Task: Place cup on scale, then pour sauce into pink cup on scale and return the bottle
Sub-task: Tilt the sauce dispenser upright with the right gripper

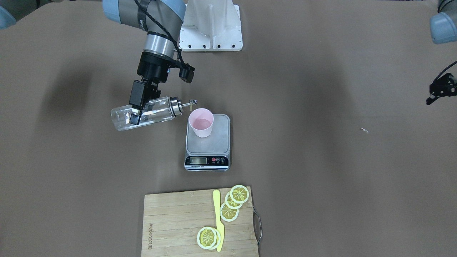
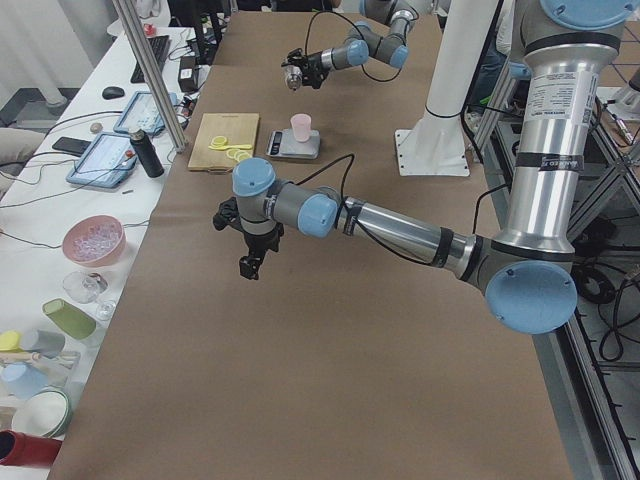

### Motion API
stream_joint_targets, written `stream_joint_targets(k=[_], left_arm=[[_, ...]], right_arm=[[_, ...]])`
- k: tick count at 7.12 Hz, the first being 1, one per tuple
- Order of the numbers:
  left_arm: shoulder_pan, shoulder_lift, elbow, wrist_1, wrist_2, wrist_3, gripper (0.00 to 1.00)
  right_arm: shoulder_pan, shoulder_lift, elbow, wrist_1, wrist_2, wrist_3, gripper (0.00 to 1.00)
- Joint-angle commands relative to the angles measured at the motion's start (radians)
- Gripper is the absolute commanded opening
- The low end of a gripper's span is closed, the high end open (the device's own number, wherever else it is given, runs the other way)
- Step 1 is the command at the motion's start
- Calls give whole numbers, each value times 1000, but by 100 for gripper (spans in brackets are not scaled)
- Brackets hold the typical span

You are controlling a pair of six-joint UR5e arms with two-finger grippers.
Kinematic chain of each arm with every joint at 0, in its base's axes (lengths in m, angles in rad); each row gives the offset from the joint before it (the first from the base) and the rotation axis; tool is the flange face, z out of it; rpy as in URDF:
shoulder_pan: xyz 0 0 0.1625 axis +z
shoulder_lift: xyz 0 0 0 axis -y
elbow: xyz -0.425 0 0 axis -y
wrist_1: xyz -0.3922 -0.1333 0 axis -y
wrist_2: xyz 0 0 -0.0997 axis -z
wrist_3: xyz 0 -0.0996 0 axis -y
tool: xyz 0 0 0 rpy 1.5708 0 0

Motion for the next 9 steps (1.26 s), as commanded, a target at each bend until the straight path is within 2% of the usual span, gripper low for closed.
stream_joint_targets(k=[1,6,9], left_arm=[[0,1,0,0,2,0,99],[0,0,11,-2,2,-2,99],[2,-5,28,-3,3,2,99]], right_arm=[[10,-31,-4,162,116,126,14],[71,-161,-7,571,327,388,14],[70,-218,-68,814,346,563,14]])
